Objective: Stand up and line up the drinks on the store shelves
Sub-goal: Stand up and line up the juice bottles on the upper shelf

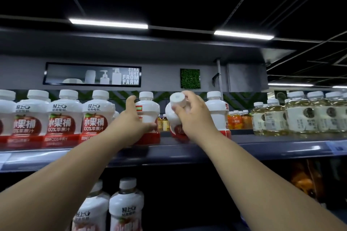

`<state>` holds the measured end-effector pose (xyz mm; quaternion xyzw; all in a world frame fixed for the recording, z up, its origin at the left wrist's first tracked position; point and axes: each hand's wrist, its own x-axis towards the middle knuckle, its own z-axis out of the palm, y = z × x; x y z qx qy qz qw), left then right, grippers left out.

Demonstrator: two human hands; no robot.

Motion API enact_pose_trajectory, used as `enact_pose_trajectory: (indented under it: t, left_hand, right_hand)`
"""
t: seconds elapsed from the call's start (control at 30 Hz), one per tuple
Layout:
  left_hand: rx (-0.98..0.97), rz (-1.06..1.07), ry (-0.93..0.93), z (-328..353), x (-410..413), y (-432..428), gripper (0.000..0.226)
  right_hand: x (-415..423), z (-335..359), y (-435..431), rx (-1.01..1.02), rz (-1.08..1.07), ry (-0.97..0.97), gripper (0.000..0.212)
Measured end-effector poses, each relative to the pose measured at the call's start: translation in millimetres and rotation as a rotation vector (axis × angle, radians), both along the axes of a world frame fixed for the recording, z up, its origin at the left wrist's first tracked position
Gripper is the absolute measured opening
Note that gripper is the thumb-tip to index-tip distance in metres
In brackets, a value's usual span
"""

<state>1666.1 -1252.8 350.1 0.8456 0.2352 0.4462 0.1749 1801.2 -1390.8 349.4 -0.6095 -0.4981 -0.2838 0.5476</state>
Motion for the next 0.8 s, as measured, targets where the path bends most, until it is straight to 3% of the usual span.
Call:
enact_pose_trajectory:
  t: [0.1,0.23,0.37,0.53,0.67,0.8]
  left_hand:
    - [-0.010,-0.028,-0.009,-3.5,-2.1,6.7,0.103]
    - [0.047,0.031,-0.005,-11.9,1.1,9.6,0.103]
    - [0.116,0.073,-0.040,-17.9,6.2,8.3,0.109]
    - [-0.007,-0.028,-0.111,-16.0,3.5,12.3,0.109]
    - [0.059,0.022,-0.119,-20.0,2.5,10.2,0.119]
    - [0.050,0.047,-0.144,-20.2,1.8,10.9,0.112]
  right_hand:
    - [-4.9,19.0,12.3,-0.018,0.035,0.148,0.038]
    - [-2.5,10.6,16.8,-0.141,0.013,0.207,0.052]
    - [3.9,-9.2,15.4,-0.304,-0.190,0.090,0.094]
    - [9.3,-18.7,20.0,-0.251,-0.224,0.031,0.090]
    - [9.9,-21.0,19.8,-0.209,-0.185,0.078,0.098]
    - [8.0,-20.7,19.5,-0.227,-0.246,0.043,0.103]
